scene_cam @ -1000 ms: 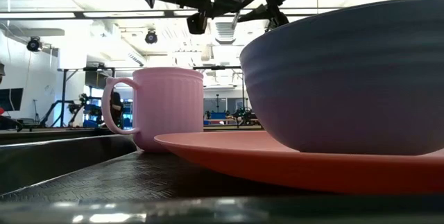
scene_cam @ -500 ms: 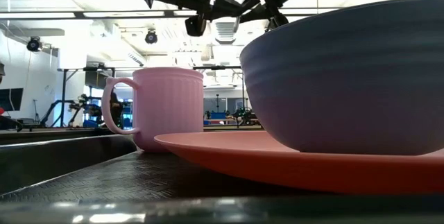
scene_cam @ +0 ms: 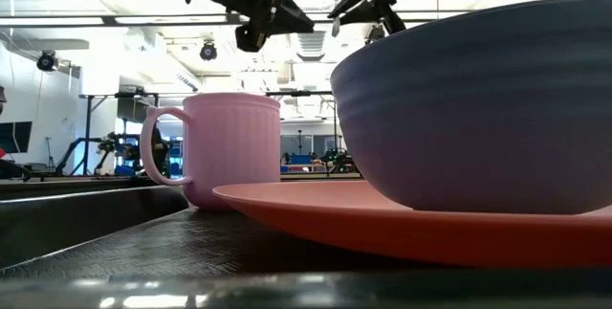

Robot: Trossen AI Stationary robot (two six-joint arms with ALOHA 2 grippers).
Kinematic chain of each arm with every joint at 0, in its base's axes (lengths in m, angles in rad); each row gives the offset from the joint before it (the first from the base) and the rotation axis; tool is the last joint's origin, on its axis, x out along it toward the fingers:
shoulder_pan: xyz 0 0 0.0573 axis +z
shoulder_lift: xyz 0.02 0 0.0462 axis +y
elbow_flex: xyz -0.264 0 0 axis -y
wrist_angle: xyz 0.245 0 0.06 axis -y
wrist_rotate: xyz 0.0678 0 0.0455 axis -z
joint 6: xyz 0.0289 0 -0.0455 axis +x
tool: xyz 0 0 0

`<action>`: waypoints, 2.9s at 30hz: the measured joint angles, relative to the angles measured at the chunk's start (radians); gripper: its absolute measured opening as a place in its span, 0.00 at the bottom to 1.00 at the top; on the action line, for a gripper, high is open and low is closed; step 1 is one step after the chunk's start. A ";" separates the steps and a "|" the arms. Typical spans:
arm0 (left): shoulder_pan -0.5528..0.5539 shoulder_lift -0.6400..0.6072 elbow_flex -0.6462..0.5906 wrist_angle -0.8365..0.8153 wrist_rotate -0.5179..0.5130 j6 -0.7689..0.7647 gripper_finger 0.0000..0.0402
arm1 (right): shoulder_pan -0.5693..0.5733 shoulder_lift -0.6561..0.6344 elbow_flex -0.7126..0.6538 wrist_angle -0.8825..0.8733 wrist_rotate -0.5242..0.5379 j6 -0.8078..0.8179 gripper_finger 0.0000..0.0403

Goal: Set up tray
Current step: Put the white patterned fork on the blue napkin

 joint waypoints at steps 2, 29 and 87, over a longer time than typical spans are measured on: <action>0.002 -0.002 0.000 -0.031 0.001 0.009 0.04 | 0.001 -0.014 0.000 -0.019 -0.015 0.000 0.06; 0.002 -0.023 -0.052 -0.337 0.001 0.175 0.04 | 0.509 -0.578 -0.497 -0.321 -0.157 1.018 0.06; 0.002 -0.019 -0.088 -0.338 0.002 0.161 0.05 | 1.159 0.057 -0.583 0.128 0.184 1.512 0.07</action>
